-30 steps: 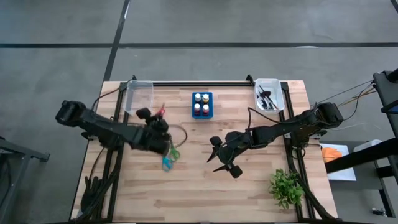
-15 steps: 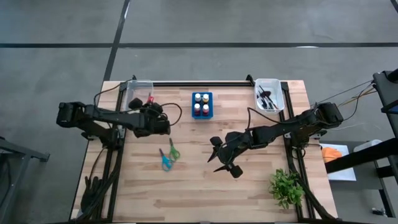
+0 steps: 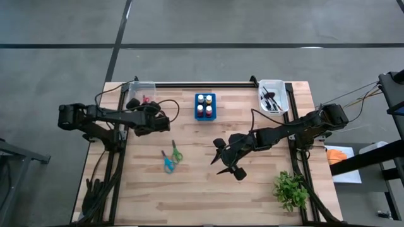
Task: Pick & Place Paint Supplies
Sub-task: Put the red scissors into the transparent bin
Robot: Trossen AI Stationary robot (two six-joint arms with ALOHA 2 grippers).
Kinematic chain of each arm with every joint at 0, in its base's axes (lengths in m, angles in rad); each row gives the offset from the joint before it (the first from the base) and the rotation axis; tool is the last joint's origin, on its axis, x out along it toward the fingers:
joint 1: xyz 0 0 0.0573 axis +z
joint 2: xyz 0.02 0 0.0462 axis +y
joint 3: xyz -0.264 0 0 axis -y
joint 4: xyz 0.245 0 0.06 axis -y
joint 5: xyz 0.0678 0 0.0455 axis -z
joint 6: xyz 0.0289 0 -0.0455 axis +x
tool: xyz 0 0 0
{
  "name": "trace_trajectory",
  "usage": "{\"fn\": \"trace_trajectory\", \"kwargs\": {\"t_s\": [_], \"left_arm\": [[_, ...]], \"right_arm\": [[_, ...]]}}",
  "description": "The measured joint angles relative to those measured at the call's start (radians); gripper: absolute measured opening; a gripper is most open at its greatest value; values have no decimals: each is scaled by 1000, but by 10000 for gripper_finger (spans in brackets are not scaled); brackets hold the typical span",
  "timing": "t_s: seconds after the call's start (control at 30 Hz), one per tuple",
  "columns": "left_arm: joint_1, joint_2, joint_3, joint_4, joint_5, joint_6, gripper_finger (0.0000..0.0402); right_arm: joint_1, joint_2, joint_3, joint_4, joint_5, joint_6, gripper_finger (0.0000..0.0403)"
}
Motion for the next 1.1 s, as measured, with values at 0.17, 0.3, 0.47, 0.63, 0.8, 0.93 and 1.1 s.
{"fn": "trace_trajectory", "kwargs": {"t_s": [0.17, 0.3, 0.47, 0.63, 0.8, 0.93, 1.1], "left_arm": [[18, -29, -27, 0, 17, -2, 23], [18, -78, -44, 1, 33, -2, 23], [19, -135, -65, 11, 41, -1, 23], [19, -158, -91, 21, 42, -1, 23], [23, -163, -105, 31, 44, 0, 23], [23, -163, -105, 38, 46, 4, 23], [23, -163, -105, 38, 47, 10, 23]], "right_arm": [[0, 0, 0, 0, 0, 0, 226], [0, 0, 0, 0, 0, 0, 226], [0, 0, 0, 0, 0, 2, 226], [0, 0, 0, 0, 0, 3, 226], [0, 0, 0, 0, 0, 3, 226], [0, 0, 0, 0, 0, 3, 226], [0, 0, 0, 0, 0, 3, 227]]}}
